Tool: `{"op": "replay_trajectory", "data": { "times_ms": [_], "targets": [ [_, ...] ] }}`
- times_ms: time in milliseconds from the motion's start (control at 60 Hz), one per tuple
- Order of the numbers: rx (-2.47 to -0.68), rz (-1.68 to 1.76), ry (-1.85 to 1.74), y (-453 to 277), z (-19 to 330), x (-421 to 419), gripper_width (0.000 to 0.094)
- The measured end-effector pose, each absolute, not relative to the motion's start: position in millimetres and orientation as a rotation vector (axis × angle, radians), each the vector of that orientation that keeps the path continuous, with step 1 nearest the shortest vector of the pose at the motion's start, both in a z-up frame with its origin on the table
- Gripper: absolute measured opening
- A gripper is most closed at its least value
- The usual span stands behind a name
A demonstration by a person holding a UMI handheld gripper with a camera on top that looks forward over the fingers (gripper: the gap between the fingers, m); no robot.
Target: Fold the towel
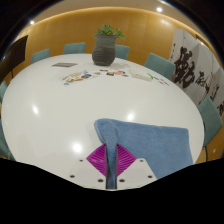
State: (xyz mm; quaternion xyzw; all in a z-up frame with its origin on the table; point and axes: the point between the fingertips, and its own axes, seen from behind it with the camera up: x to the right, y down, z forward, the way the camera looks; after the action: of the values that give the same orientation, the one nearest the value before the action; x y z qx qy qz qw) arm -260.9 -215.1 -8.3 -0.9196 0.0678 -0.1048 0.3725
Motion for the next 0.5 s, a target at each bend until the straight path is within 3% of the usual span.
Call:
{"op": "replay_trajectory", "data": {
  "times_ms": [200, 350, 433, 500],
  "targets": [
    [-2.395, -0.088, 0.206, -215.8, 2.6, -292.3, 0.0074],
    [-2.280, 0.320, 0.285, -205.8, 81.3, -371.7, 0.0073],
    [-2.196, 0.452, 0.334, -203.7, 123.3, -370.1, 0.0074],
    [-2.172, 0.480, 0.390, -199.4, 135.4, -354.3, 0.0074]
  ]
}}
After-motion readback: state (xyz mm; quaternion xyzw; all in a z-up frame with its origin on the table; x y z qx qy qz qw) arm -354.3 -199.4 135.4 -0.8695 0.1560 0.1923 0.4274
